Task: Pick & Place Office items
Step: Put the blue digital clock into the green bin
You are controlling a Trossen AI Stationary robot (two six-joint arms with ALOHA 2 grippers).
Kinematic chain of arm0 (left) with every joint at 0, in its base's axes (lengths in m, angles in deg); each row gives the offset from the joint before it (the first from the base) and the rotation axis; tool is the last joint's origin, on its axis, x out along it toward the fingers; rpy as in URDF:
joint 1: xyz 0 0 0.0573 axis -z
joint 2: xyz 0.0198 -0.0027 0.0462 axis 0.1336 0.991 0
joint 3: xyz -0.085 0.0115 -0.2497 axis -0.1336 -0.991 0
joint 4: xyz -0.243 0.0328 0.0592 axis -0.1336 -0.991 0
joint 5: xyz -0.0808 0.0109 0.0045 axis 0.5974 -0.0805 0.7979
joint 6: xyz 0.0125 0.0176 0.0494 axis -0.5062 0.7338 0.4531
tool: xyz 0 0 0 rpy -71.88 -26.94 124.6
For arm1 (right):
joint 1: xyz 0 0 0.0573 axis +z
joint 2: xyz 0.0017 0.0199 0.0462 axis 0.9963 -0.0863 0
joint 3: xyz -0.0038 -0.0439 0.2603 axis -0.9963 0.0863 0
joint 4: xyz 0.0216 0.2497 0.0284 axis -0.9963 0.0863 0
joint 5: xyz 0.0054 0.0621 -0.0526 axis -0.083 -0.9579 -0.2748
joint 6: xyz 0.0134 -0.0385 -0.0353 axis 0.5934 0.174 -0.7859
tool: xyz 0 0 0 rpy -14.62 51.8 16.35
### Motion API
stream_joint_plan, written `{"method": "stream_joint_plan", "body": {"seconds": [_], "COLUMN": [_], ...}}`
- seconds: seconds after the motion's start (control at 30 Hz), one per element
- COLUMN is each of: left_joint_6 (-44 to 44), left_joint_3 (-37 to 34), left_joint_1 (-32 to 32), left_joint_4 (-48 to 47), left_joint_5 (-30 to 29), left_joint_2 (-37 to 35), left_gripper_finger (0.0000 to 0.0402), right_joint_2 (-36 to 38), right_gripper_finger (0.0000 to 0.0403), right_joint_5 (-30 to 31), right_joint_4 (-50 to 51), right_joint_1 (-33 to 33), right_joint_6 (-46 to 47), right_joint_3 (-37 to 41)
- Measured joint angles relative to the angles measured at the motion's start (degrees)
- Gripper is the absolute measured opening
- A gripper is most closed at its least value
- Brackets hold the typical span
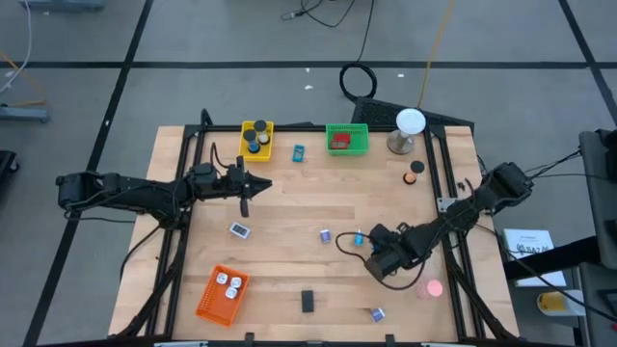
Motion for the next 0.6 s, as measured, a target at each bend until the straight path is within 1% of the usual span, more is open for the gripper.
{"method": "stream_joint_plan", "body": {"seconds": [0.17, 0.27, 0.43, 0.53, 0.6], "left_joint_6": [-0.01, -0.02, 0.0, -0.02, -0.02], "left_joint_3": [0.0, 0.0, 0.0, 0.0, 0.0], "left_joint_1": [0.0, 0.0, 0.02, 0.02, 0.02], "left_joint_4": [0.0, 0.0, 0.0, 0.0, 0.0], "left_joint_5": [0.0, 0.0, 0.0, 0.0, 0.0], "left_joint_2": [0.0, 0.0, 0.0, 0.0, 0.0], "left_gripper_finger": [0.0042, 0.0042, 0.0042, 0.0042, 0.0042], "right_joint_2": [0.78, 0.8, 0.78, 0.75, 0.73], "right_gripper_finger": [0.0156, 0.0157, 0.0162, 0.0159, 0.0159], "right_joint_5": [3.66, 5.88, 8.76, 8.32, 6.41], "right_joint_4": [6.36, 5.77, -2.42, -9.9, -14.78], "right_joint_1": [-4.84, -8.07, -15.02, -20.94, -25.49], "right_joint_6": [-9.34, -16.29, -31.95, -43.47, -50.41], "right_joint_3": [-6.87, -10.1, -9.93, -7.19, -5.03]}}
